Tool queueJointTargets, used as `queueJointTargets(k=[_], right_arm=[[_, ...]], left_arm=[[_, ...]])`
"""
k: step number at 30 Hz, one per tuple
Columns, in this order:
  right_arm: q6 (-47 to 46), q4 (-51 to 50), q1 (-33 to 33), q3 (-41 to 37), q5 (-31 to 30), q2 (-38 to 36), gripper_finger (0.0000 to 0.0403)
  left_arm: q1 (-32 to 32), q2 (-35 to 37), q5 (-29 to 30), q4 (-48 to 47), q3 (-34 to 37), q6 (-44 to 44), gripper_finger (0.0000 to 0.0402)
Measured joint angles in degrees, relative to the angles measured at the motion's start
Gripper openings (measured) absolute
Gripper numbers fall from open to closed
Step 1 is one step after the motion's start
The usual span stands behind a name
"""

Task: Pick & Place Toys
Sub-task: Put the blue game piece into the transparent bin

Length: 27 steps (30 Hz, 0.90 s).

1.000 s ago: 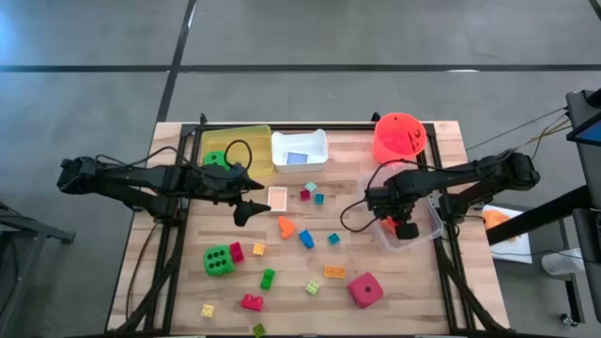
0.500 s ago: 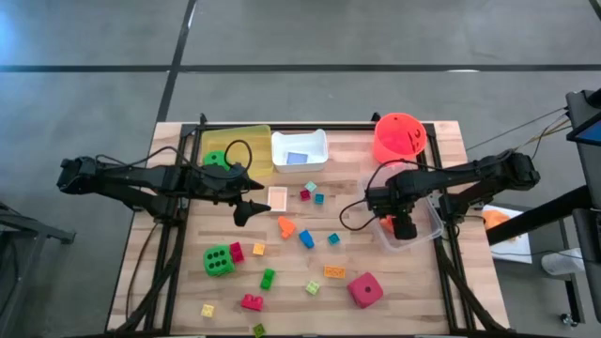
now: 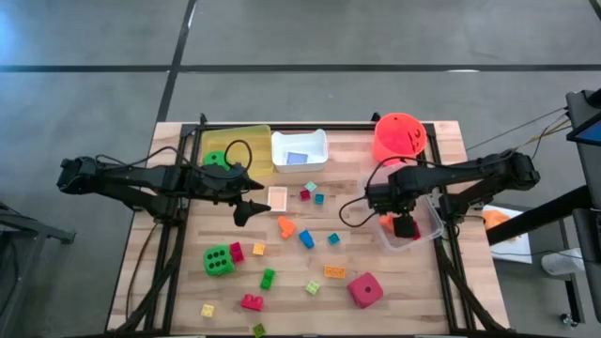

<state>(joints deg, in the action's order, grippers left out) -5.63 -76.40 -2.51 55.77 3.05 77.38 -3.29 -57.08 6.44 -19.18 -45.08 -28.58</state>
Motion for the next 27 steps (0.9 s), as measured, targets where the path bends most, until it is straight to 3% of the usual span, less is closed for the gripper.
queueJointTargets(k=[7,22,27], right_arm=[[-3.5,-1.2,-0.3,4.1,-0.2,0.0,0.0246],[-24.8,-6.9,-5.5,18.6,-0.1,0.3,0.0246],[-28.5,-6.6,-9.3,24.4,-5.3,2.2,0.0246]], left_arm=[[0.0,0.0,0.0,-0.1,0.0,0.0,0.0385],[0.0,0.0,0.0,-0.6,0.0,-1.7,0.0385],[0.0,-0.3,0.0,0.5,0.0,-2.8,0.0385]])
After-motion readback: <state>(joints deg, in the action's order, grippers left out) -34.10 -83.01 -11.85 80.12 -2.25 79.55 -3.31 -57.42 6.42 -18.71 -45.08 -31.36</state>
